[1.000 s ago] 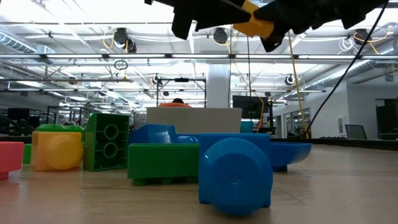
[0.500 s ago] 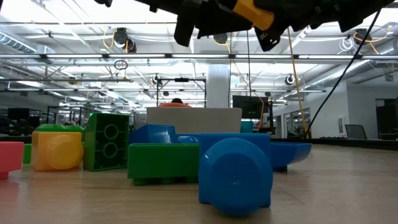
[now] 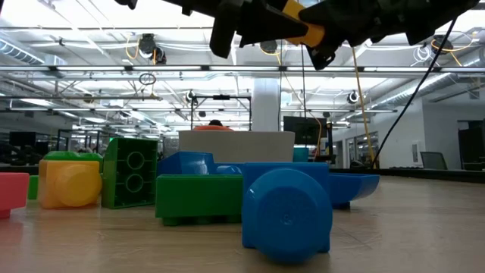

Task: Pick & Place Toys
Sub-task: Put the right yellow game piece into the black bin

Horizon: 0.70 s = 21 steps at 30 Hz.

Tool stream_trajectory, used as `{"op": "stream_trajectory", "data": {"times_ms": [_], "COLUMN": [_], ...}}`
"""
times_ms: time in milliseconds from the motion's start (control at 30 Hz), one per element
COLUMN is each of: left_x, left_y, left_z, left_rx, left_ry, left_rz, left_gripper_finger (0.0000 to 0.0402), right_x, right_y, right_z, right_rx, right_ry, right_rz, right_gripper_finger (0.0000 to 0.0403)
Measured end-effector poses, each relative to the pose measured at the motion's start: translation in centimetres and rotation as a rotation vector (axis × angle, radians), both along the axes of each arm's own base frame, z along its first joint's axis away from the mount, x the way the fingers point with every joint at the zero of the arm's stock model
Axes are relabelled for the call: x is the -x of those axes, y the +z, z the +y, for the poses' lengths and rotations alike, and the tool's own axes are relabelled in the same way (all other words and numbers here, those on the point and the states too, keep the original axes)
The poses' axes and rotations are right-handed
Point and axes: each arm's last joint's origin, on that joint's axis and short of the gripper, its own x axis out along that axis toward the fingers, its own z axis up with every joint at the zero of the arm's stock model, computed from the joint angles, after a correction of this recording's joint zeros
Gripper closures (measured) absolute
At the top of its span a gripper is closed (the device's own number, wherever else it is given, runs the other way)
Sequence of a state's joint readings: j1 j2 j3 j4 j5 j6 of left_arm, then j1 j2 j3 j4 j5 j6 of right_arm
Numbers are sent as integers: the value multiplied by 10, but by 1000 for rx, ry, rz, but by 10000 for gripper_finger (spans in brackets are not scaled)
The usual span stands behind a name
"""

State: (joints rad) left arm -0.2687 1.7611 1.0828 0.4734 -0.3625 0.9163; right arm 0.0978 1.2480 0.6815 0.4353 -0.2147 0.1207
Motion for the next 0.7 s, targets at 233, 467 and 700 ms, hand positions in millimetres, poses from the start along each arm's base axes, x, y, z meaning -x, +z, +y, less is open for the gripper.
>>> {"op": "stream_trajectory", "data": {"times_ms": [233, 467, 700], "left_x": [0, 6, 25], "left_y": [-1, 12, 35], "left_z": [0, -3, 26], "left_rx": [-18, -6, 152], "left_ry": [-12, 108, 259], "left_rz": [10, -48, -105], "left_gripper_finger": [260, 264, 267], "right_x": [0, 1, 16], "right_y": [0, 5, 13], "right_z": [0, -1, -1], "right_rx": [-10, 5, 25], "right_ry": [5, -12, 14], "right_rz": [4, -27, -4], "right_gripper_finger": [291, 247, 216]}}
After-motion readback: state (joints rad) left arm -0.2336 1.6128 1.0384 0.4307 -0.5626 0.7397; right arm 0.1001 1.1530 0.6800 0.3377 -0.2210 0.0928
